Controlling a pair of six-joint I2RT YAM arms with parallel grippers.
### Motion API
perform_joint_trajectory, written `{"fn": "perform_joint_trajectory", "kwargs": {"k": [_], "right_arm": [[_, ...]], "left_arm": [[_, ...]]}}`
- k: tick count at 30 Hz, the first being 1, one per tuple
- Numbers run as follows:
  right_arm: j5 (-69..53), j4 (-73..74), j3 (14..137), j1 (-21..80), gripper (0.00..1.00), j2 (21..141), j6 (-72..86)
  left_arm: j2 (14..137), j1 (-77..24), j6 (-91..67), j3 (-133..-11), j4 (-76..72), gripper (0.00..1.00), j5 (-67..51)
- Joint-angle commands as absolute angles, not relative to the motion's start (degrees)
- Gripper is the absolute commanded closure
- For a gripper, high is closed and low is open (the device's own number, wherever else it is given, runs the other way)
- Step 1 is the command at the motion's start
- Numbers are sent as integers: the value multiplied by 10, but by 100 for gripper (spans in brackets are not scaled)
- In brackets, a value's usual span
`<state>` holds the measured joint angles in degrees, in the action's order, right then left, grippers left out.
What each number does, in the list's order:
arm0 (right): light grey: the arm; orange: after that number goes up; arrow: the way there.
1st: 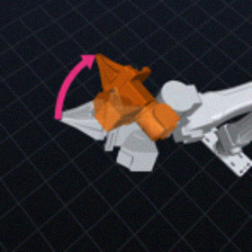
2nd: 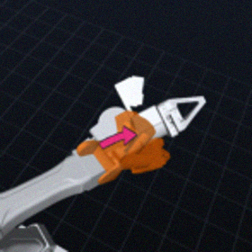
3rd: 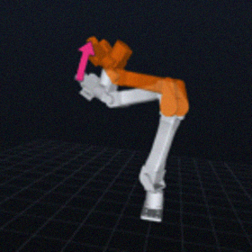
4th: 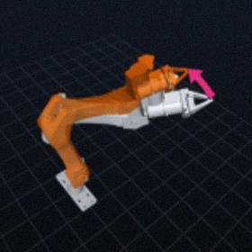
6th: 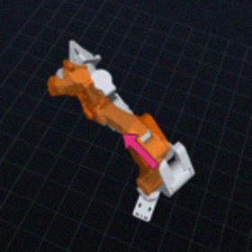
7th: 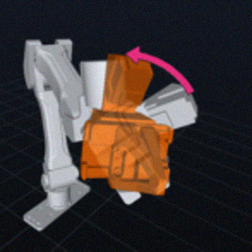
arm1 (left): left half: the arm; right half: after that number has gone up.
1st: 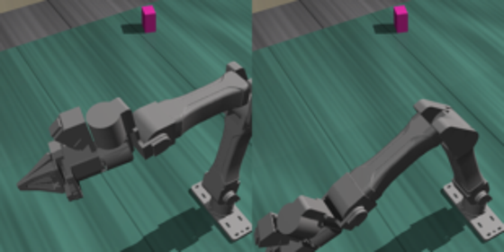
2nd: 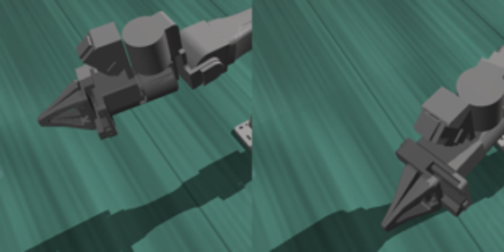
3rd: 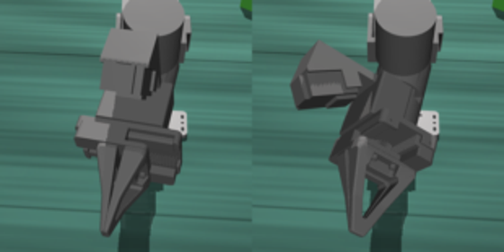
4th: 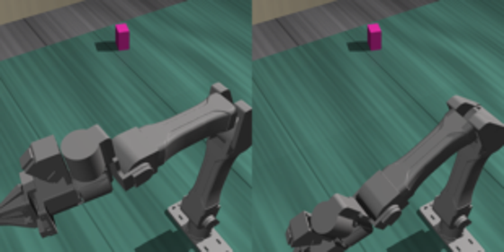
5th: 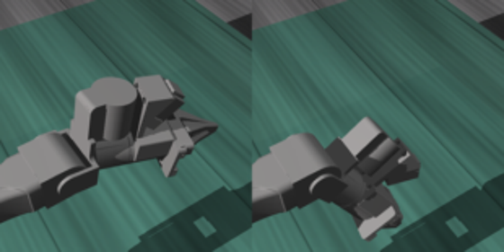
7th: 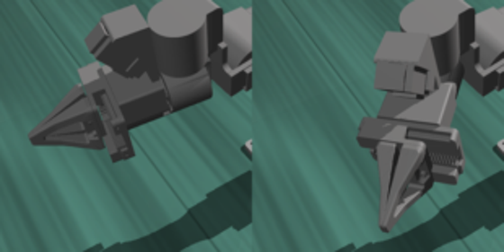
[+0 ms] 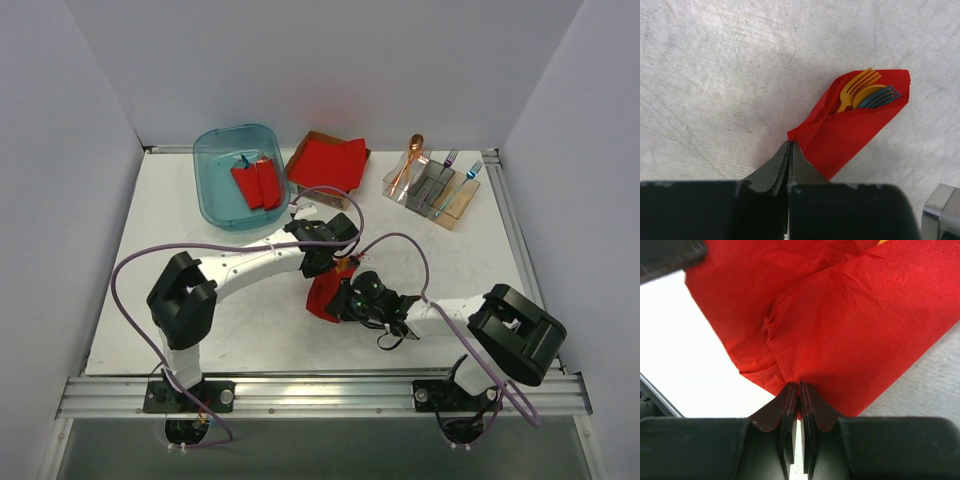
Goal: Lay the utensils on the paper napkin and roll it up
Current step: Roll the napkin at the center of the board.
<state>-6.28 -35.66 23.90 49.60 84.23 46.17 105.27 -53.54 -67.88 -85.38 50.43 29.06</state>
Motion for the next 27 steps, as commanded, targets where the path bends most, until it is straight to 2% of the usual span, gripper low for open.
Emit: {"fn": "perform_joint_trajectory", "kwargs": {"k": [1, 27], "right_arm": [[-46, -348, 246, 502, 91, 845, 462], [-42, -378, 233, 501, 91, 862, 468]], "left_arm": [[1066, -537, -713, -890, 547, 97, 274], [1085, -537, -756, -944, 555, 98, 240]]}}
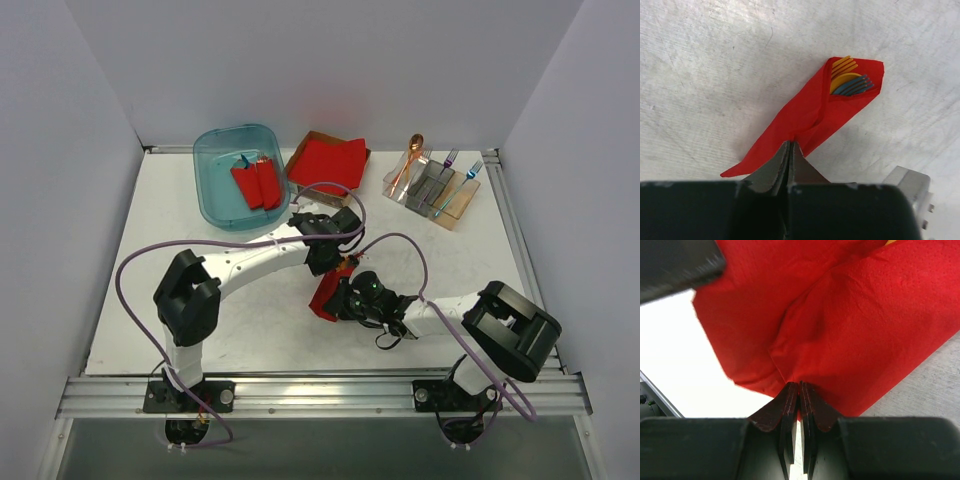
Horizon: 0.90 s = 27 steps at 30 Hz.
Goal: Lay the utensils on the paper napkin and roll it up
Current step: Roll the napkin at the center of the board.
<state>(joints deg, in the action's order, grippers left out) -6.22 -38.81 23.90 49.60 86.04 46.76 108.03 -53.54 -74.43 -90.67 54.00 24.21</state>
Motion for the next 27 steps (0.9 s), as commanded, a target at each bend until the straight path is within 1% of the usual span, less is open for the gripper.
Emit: {"fn": "perform_joint_trajectory", "kwargs": {"k": [1, 8, 17, 27], "right_arm": [[-42, -378, 233, 501, 91, 862, 468], [-43, -381, 234, 501, 91, 866, 467], [-39, -381, 231, 501, 91, 860, 467], [-35, -374, 226, 501, 91, 853, 464]], "left_arm": [[1087, -536, -756, -953, 561, 98, 240], [1111, -537, -773, -982, 582, 98, 230], [1114, -536, -788, -981, 581, 98, 235], [1126, -537, -788, -1007, 584, 98, 224]]}}
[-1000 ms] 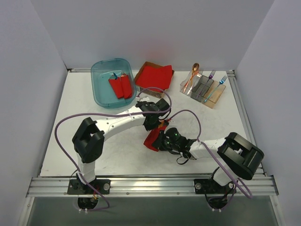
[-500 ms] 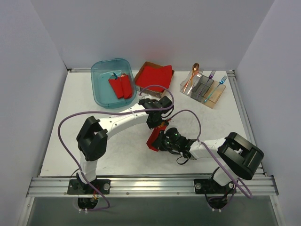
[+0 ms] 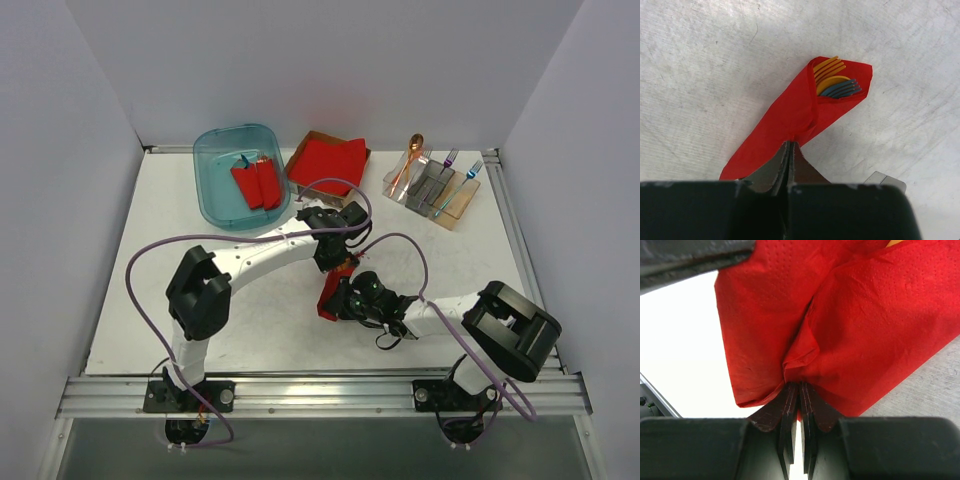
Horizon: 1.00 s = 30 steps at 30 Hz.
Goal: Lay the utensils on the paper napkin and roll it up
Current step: Roll the napkin at the center of the board.
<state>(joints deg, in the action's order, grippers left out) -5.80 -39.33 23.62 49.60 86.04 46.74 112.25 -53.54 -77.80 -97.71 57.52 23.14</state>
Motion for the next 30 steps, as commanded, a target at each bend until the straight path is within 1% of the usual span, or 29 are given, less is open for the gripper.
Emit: {"fn": "perform_joint_trajectory", "kwargs": {"k": [1, 10, 14, 18, 27, 28, 30], "right_arm": [[-34, -373, 226, 501, 91, 853, 464], [-29, -371, 222, 501, 89, 846, 465], [-25, -371, 221, 501, 85, 842, 468], [-13, -371, 213, 500, 82, 823, 472], [-2, -364, 189, 495, 81, 773, 475], [-2, -364, 188, 494, 78, 772, 476], [-2, -365, 181, 495, 76, 762, 479]], "left_arm": [[1128, -537, -788, -1008, 582, 98, 218], [1131, -536, -791, -1008, 577, 98, 214], [1134, -536, -791, -1008, 571, 98, 212], [1138, -536, -791, -1011, 570, 98, 212], [1145, -536, -789, -1012, 566, 98, 212], [1145, -537, -789, -1012, 567, 98, 213], [1145, -536, -789, -1012, 566, 98, 213]]}}
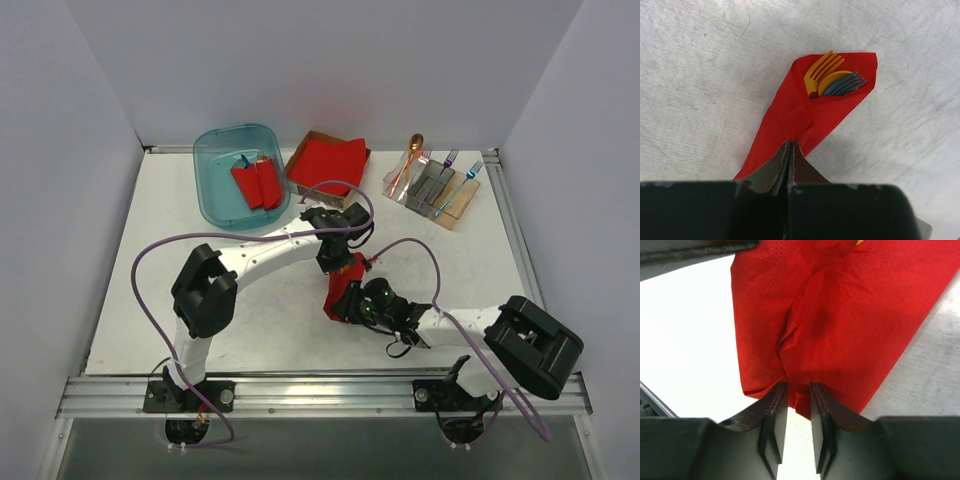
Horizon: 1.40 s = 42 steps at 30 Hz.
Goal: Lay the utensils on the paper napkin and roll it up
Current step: Roll the napkin at the center of the board.
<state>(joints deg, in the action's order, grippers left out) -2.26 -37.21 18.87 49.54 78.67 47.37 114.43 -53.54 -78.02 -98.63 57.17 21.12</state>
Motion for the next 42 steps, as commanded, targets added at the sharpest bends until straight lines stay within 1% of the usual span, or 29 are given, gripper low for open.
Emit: {"fn": "perform_joint_trajectory", "kwargs": {"k": [1, 9, 12, 13, 15, 16, 19, 28, 38, 42], "right_arm": [[-2, -364, 178, 494, 74, 757, 480], [25, -352, 162, 486, 64, 707, 484], [25, -353, 158, 484, 56, 686, 483], [21, -354, 158, 483, 49, 679, 479], [19, -356, 160, 483, 45, 672, 477], [16, -354, 165, 483, 40, 674, 470], [16, -342, 186, 483, 34, 692, 460], [16, -347, 225, 484, 35, 748, 438], [27, -342, 241, 484, 35, 748, 413], [30, -343, 252, 483, 38, 758, 403]], "left_arm": [[1145, -536, -789, -1012, 566, 98, 214], [1147, -537, -788, -1012, 562, 98, 214], [1147, -537, -787, -1013, 558, 98, 214], [1147, -537, -786, -1014, 559, 98, 214], [1149, -537, -787, -1015, 558, 98, 214], [1148, -537, -787, -1015, 557, 98, 214], [1150, -537, -787, -1017, 557, 98, 214], [1154, -538, -786, -1020, 557, 98, 211], [1153, -537, -783, -1020, 552, 98, 192], [1153, -538, -783, -1017, 546, 98, 184]]}}
